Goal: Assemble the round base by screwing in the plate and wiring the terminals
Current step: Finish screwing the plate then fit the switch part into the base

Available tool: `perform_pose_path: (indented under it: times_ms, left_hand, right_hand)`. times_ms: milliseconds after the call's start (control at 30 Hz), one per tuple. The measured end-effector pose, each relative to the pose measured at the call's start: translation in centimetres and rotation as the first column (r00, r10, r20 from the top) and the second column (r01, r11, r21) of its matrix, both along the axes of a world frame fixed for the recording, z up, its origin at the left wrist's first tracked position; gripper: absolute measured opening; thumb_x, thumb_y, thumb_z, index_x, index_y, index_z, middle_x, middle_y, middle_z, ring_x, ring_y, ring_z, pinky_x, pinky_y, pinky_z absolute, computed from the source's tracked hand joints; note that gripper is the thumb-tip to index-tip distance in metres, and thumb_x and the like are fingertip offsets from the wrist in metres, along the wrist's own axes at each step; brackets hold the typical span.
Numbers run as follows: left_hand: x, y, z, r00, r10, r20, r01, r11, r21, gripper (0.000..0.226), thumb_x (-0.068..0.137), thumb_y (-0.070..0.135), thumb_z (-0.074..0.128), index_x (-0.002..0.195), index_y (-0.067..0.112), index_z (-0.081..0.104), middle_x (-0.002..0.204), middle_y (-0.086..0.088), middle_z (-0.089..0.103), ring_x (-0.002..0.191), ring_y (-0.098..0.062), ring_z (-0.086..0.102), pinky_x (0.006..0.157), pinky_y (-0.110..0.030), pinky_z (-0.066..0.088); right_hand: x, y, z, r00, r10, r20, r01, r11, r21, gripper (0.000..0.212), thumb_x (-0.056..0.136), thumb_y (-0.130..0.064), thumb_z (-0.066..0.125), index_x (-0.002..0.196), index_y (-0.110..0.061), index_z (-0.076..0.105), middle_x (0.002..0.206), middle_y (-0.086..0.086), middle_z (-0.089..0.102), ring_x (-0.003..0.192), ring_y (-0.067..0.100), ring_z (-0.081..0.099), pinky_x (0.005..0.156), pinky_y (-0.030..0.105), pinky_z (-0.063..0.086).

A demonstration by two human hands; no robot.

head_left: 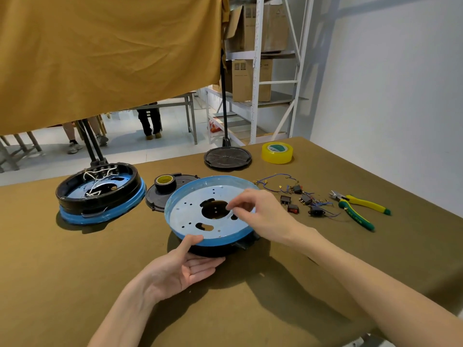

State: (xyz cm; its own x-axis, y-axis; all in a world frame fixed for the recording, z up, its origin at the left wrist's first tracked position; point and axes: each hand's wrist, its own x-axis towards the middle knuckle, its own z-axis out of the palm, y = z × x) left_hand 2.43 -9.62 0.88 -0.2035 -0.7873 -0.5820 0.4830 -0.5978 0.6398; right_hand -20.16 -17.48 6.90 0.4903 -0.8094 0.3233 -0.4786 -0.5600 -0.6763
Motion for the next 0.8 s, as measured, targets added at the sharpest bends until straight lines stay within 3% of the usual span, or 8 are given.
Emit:
perform_pose_path:
  times_ms: [133, 333, 400, 500, 567, 633, 700, 800]
  left_hand:
    - [1.5, 0.0, 0.2, 0.998, 0.036, 0.047, -0.037, 0.999, 0.018, 0.086, 0.067, 0.036, 0.087, 0.130, -0.010, 0.052, 0.119, -0.032, 0.070, 0.107, -0.037, 0.074, 0.082, -0.044, 0.064]
    - [1.8, -0.4, 0.2, 0.941, 0.311, 0.136, -0.314, 0.949, 0.005, 0.070, 0.065, 0.052, 0.086, 0.104, 0.003, 0.055, 0.109, -0.026, 0.070, 0.100, -0.036, 0.071, 0.064, -0.042, 0.063]
    - [2.0, -0.5, 0.0, 0.939, 0.316, 0.139, -0.317, 0.948, -0.013, 0.072, 0.063, 0.047, 0.089, 0.109, 0.002, 0.058, 0.107, -0.024, 0.071, 0.100, -0.035, 0.070, 0.065, -0.042, 0.064]
    - [2.5, -0.7, -0.1, 0.929, 0.329, 0.169, -0.327, 0.944, -0.040, 0.088, 0.059, 0.048, 0.092, 0.126, 0.000, 0.059, 0.117, -0.025, 0.072, 0.109, -0.035, 0.071, 0.083, -0.045, 0.064]
    - [3.0, -0.9, -0.2, 0.941, 0.295, 0.168, -0.291, 0.955, -0.052, 0.087, 0.057, 0.050, 0.093, 0.120, -0.002, 0.064, 0.105, -0.024, 0.076, 0.096, -0.027, 0.074, 0.075, -0.042, 0.066]
    - [3.3, -1.1, -0.1, 0.963, 0.230, 0.137, -0.225, 0.973, -0.049, 0.085, 0.059, 0.050, 0.091, 0.118, -0.006, 0.066, 0.091, -0.021, 0.077, 0.069, -0.020, 0.071, 0.060, -0.035, 0.065]
    - [3.4, -1.4, -0.2, 0.972, 0.173, 0.158, -0.168, 0.985, -0.043, 0.090, 0.060, 0.055, 0.089, 0.118, -0.009, 0.066, 0.076, -0.014, 0.072, 0.052, -0.018, 0.062, 0.053, -0.028, 0.060]
    - [3.3, -2.1, 0.0, 0.972, 0.082, 0.222, -0.069, 0.995, -0.066, 0.092, 0.062, 0.064, 0.084, 0.118, -0.007, 0.067, 0.080, -0.011, 0.071, 0.064, -0.020, 0.067, 0.060, -0.030, 0.062]
  right_hand:
    - [1.3, 0.9, -1.7, 0.995, 0.007, -0.095, 0.002, 0.995, 0.100, 0.018, 0.098, -0.015, 0.062, 0.103, -0.021, 0.077, 0.093, -0.009, 0.069, 0.077, -0.001, 0.060, 0.069, 0.016, 0.051]
    - [4.8, 3.8, -2.4, 0.997, 0.024, 0.071, -0.033, 0.992, 0.124, 0.013, 0.095, -0.018, 0.068, 0.095, -0.031, 0.072, 0.091, -0.016, 0.068, 0.087, 0.002, 0.065, 0.074, 0.016, 0.054]
    - [5.7, 4.2, -2.3, 0.997, 0.037, 0.071, -0.046, 0.991, 0.125, 0.009, 0.096, -0.020, 0.070, 0.099, -0.028, 0.072, 0.091, -0.016, 0.067, 0.087, 0.003, 0.066, 0.075, 0.016, 0.054]
    - [6.0, 4.0, -1.9, 0.995, 0.058, 0.085, -0.069, 0.988, 0.140, 0.009, 0.094, -0.018, 0.072, 0.101, -0.025, 0.071, 0.091, -0.009, 0.071, 0.083, 0.008, 0.071, 0.074, 0.023, 0.061]
    - [5.9, 3.3, -1.5, 0.985, 0.058, 0.163, -0.092, 0.974, 0.209, 0.013, 0.092, -0.011, 0.073, 0.095, -0.022, 0.068, 0.086, -0.001, 0.072, 0.075, 0.014, 0.074, 0.066, 0.031, 0.064]
    - [5.6, 2.0, -1.1, 0.978, 0.031, 0.208, -0.080, 0.969, 0.233, 0.015, 0.090, -0.006, 0.075, 0.094, -0.018, 0.066, 0.080, 0.004, 0.073, 0.069, 0.018, 0.075, 0.064, 0.038, 0.065]
    - [5.5, 0.6, -1.0, 0.985, 0.022, 0.174, -0.050, 0.985, 0.163, 0.012, 0.090, -0.008, 0.077, 0.090, -0.015, 0.068, 0.074, 0.002, 0.073, 0.064, 0.016, 0.074, 0.063, 0.034, 0.064]
    - [6.0, -0.8, -1.2, 0.994, 0.053, 0.101, -0.059, 0.996, 0.062, 0.004, 0.092, -0.011, 0.075, 0.088, -0.012, 0.076, 0.070, -0.003, 0.074, 0.060, 0.008, 0.071, 0.063, 0.024, 0.061]
